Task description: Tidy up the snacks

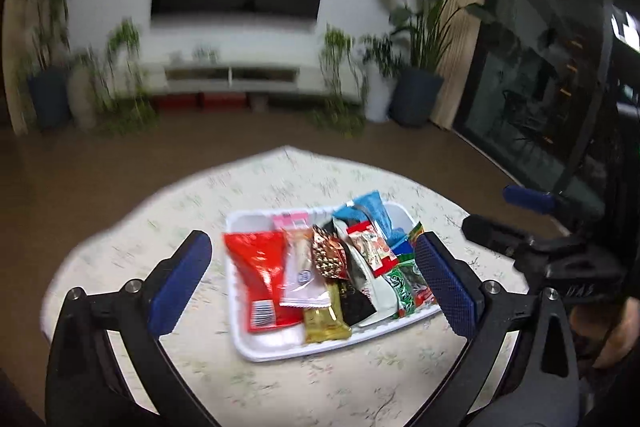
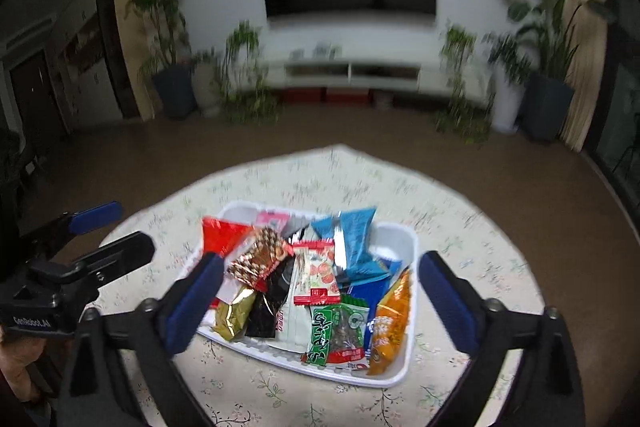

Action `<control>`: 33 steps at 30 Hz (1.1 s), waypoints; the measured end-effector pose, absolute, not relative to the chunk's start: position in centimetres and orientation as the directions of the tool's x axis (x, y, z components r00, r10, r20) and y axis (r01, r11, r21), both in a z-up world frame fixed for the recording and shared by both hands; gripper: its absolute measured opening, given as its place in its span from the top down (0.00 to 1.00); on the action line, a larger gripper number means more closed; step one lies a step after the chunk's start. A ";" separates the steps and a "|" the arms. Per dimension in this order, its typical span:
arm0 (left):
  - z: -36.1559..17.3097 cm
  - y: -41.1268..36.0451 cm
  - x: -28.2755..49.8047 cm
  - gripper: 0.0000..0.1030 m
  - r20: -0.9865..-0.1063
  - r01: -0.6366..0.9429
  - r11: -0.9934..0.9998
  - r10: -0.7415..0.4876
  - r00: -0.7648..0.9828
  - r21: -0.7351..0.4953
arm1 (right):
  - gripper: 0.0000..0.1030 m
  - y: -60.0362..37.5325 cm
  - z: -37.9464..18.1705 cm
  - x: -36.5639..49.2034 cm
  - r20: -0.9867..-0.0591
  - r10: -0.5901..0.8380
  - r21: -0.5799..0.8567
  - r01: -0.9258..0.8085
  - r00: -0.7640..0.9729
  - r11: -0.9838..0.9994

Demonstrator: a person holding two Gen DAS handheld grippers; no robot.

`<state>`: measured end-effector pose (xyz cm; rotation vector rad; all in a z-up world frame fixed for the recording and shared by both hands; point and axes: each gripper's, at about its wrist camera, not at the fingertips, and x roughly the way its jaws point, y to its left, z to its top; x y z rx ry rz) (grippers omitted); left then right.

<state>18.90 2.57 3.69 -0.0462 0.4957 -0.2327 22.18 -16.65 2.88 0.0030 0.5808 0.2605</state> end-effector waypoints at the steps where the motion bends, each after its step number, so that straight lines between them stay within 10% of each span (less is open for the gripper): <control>1: 4.1 2.4 17.4 0.00 -0.436 0.214 0.973 -0.230 0.870 -0.086 | 0.00 -16.8 3.2 21.1 -0.518 0.250 0.083 -0.242 0.818 0.967; 9: 7.2 1.8 4.4 0.00 -0.252 0.289 0.953 -0.304 0.919 -0.097 | 0.00 -19.4 8.3 9.6 -0.204 0.148 0.151 -0.118 0.968 0.981; 18: 9.5 -0.7 -6.5 0.00 -0.071 -0.039 0.998 0.042 0.997 0.050 | 0.00 -23.1 13.3 -1.8 0.117 0.022 0.336 -0.061 0.993 0.940; 23: 8.2 -1.8 -6.4 0.00 -0.270 -0.080 0.995 0.093 0.958 0.062 | 0.00 -21.7 12.7 -3.3 0.100 0.001 0.249 -0.026 0.995 0.968; 33: 1.6 -1.5 -3.9 0.00 -0.578 -0.071 0.997 0.047 0.815 -0.018 | 0.00 -19.3 5.9 -1.0 -0.247 -0.044 0.115 0.074 0.968 0.991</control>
